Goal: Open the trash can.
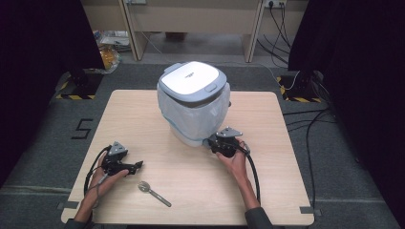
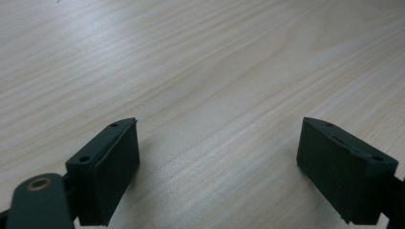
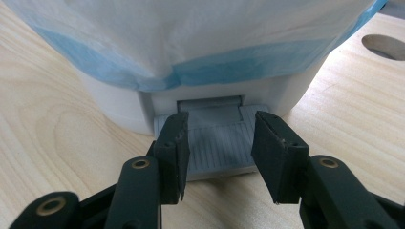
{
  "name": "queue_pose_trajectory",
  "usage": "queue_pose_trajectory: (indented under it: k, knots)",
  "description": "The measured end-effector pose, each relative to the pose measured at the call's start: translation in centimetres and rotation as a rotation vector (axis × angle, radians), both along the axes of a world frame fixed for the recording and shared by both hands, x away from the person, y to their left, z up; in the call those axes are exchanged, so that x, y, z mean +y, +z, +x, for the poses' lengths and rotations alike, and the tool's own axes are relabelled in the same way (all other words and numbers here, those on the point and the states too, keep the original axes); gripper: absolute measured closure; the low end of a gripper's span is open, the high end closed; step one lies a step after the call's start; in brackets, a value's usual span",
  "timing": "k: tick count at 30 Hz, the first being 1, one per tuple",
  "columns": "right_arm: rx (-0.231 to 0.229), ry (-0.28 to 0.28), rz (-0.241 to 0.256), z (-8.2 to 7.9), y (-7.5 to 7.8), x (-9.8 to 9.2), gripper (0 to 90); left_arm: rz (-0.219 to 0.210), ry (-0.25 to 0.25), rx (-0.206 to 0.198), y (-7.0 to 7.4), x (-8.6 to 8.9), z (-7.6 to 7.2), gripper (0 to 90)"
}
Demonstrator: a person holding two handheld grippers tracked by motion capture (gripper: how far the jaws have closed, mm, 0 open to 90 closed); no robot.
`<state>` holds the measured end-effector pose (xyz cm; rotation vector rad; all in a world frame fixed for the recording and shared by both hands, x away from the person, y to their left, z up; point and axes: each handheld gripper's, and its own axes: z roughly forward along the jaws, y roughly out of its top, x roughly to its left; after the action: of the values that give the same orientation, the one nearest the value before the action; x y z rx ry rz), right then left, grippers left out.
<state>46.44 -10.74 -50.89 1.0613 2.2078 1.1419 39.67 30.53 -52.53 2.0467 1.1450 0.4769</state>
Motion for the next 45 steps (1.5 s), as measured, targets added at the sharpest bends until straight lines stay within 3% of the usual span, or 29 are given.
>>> queue_pose_trajectory:
  k: [4,7,27,30,35,45]
  knots:
    - [0.019,-0.001,-0.011,0.1,-0.4,0.1,56.6,0.002,-0.002,0.002,0.0,0.0,0.0,13.6]
    - [0.042,0.002,0.016,0.4,-0.6,-0.2,56.6,0.002,-0.002,0.002,0.0,0.0,0.0,13.7]
    - [0.038,0.005,0.006,0.5,-0.6,-0.1,56.6,-0.002,-0.012,0.006,0.1,-0.1,0.0,14.4]
    - [0.037,0.007,0.006,0.5,-0.6,-0.1,56.6,0.016,-0.018,-0.001,0.3,-0.1,0.0,16.6]
    - [0.037,0.009,0.006,0.5,-0.6,-0.1,56.6,0.010,-0.029,-0.014,1.2,-0.3,-0.4,16.5]
    - [0.039,0.010,0.004,0.5,-0.6,-0.1,56.6,-0.032,-0.115,-0.047,2.9,-1.6,-2.3,16.1]
